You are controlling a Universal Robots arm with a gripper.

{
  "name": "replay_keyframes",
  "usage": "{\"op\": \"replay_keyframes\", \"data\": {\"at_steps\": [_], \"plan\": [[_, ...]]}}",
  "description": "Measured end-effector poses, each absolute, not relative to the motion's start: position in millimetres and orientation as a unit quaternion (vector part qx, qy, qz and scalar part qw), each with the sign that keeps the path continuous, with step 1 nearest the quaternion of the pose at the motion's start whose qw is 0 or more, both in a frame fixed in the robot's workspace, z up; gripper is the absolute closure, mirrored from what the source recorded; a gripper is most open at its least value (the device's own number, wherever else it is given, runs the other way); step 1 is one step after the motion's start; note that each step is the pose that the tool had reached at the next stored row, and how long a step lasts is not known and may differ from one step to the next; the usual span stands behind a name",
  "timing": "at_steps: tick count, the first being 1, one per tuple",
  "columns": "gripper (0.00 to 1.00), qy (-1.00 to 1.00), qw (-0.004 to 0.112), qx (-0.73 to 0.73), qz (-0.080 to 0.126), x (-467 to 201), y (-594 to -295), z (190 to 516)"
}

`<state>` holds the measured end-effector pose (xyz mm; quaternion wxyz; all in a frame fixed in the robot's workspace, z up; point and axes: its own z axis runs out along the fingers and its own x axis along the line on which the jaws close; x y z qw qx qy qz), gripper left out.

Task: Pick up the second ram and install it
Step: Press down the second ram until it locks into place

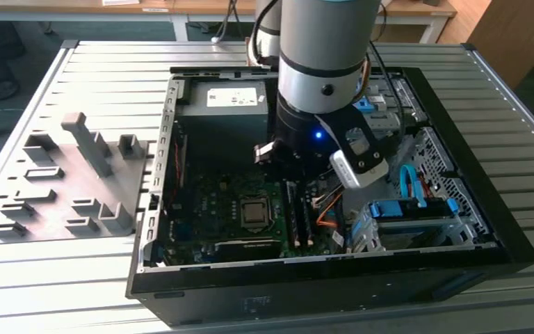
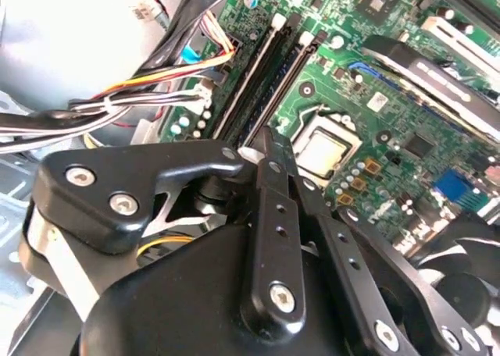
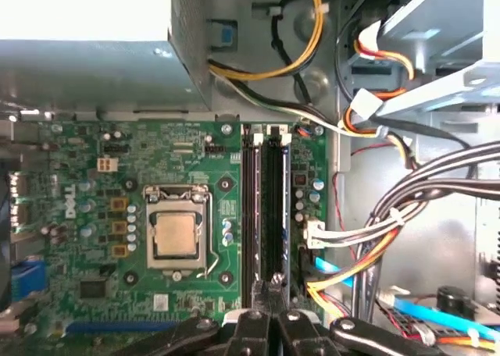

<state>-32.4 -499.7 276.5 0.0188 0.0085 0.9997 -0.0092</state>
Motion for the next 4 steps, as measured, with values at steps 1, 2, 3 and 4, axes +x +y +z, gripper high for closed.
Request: {"op": "replay_keyframes", "data": {"at_steps": [1,2,3,4], "plan": [[0.90,1.000,0.019,0.009,-0.009,-32.3,-499.7,276.5],[0.90,1.000,0.019,0.009,-0.009,-32.3,-499.7,276.5],[0.90,1.000,0.019,0.009,-0.009,-32.3,-499.7,276.5],[0.90,1.000,0.019,0.009,-0.009,-32.4,-499.7,276.6]]}}
